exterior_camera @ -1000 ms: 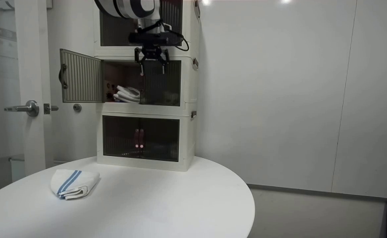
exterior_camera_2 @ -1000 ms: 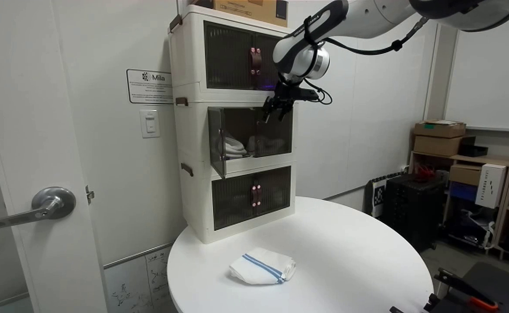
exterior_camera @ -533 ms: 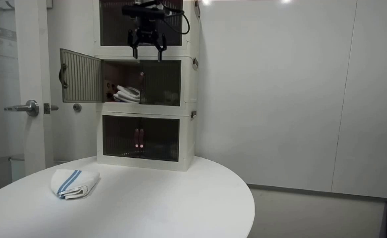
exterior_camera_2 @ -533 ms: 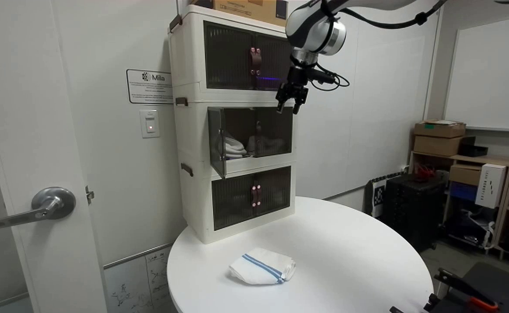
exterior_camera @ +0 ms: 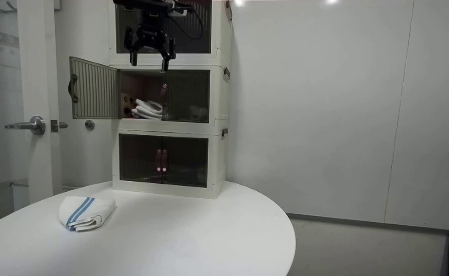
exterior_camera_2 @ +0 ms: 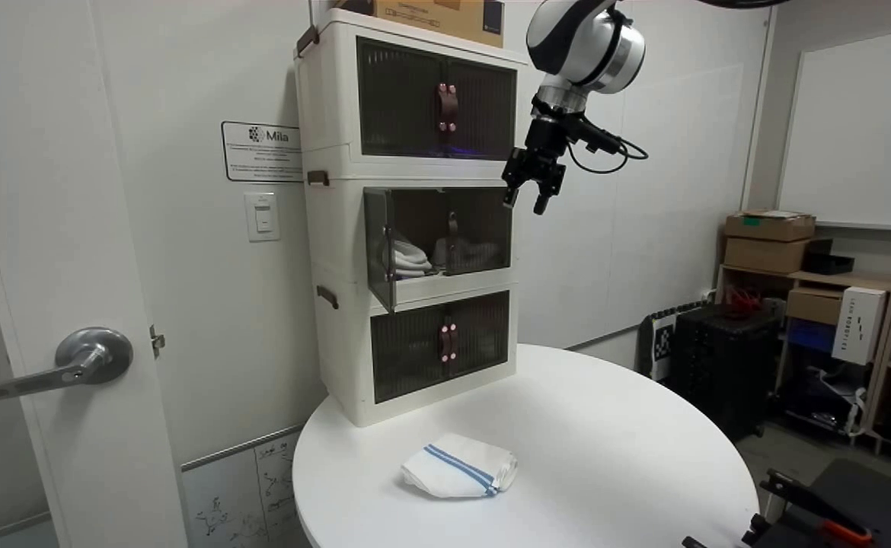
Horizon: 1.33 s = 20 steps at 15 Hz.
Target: Close the right cabinet door in the middle
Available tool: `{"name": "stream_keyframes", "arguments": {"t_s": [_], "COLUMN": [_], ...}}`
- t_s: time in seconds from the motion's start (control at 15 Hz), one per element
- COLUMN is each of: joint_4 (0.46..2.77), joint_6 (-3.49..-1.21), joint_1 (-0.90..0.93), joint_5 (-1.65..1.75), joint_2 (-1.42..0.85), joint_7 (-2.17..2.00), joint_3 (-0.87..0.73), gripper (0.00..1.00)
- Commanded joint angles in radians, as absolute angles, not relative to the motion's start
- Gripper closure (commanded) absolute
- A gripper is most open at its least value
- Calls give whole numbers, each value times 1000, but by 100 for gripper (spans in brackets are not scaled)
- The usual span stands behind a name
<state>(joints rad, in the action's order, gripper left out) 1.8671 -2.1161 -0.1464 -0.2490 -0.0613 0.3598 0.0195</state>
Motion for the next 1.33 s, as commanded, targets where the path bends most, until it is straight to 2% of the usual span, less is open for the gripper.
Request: {"name": "stream_keyframes", "arguments": {"t_s": [0.0, 0.6, 0.87, 1.27], "joint_4": [2073, 2262, 2290, 2265], "joint_6": [-2230, -2258, -2249, -2254], "joint_1": [-110, -68, -70, -52], "joint_5": [-249, -162, -68, -99], "joint_2": [88, 254, 281, 246], "joint_7": [307, 258, 188, 220], "joint_3": [-7, -21, -14, -35], "gripper": [0, 0, 0, 0]}}
